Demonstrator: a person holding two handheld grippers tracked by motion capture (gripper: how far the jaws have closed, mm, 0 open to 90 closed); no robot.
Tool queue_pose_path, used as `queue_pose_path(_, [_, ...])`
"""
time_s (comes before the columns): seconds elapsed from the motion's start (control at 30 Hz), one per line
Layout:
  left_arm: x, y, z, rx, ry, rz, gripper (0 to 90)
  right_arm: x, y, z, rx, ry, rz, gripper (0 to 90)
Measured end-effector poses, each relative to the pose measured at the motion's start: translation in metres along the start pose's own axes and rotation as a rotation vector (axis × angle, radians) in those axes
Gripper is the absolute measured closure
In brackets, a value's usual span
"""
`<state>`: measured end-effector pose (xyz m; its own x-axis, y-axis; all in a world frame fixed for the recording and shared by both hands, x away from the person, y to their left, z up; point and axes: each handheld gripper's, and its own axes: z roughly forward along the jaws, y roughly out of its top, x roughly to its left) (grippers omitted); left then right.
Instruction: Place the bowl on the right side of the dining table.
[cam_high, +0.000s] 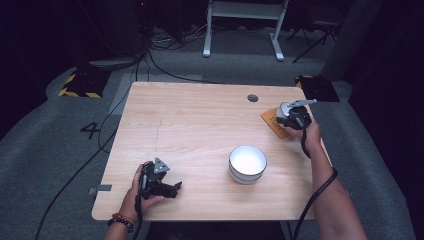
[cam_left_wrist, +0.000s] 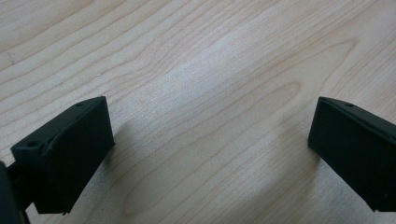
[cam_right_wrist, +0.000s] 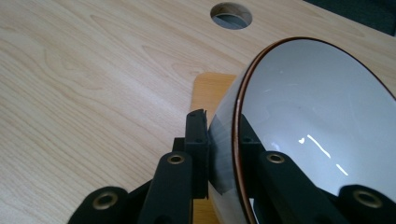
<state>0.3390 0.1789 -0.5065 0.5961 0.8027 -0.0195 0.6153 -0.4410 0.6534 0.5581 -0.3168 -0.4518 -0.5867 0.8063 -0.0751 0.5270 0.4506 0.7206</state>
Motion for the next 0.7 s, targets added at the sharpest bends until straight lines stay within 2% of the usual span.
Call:
queue_pose_path(0.13, [0.0002, 0.0000, -0.0001, 0.000, 0.001, 0.003, 0.2, 0.0039, -0.0018, 0.0064, -0.003, 0.037, -0.015, 80.0])
queue_pose_path(0.17, [0.0003, 0.0000, 0.0000, 0.001, -0.002, 0.004, 0.2, 0.0060, -0.0018, 0.0073, 0.004, 0.042, -0.003, 79.4])
queue_pose_path(0.27, [0.0004, 0.0000, 0.0000, 0.002, -0.001, 0.005, 0.3, 0.0089, -0.0040, 0.0114, 0.019, 0.059, -0.016, 78.0])
queue_pose_path(0.3, [0.0003, 0.0000, 0.0000, 0.001, -0.002, 0.004, 0.3, 0.0093, -0.0044, 0.0118, 0.017, 0.047, -0.017, 78.4])
queue_pose_path(0.7, [-0.0001, 0.0000, -0.0001, 0.000, 0.003, 0.002, 0.3, 0.0066, -0.0064, 0.0107, 0.009, 0.063, 0.015, 75.8])
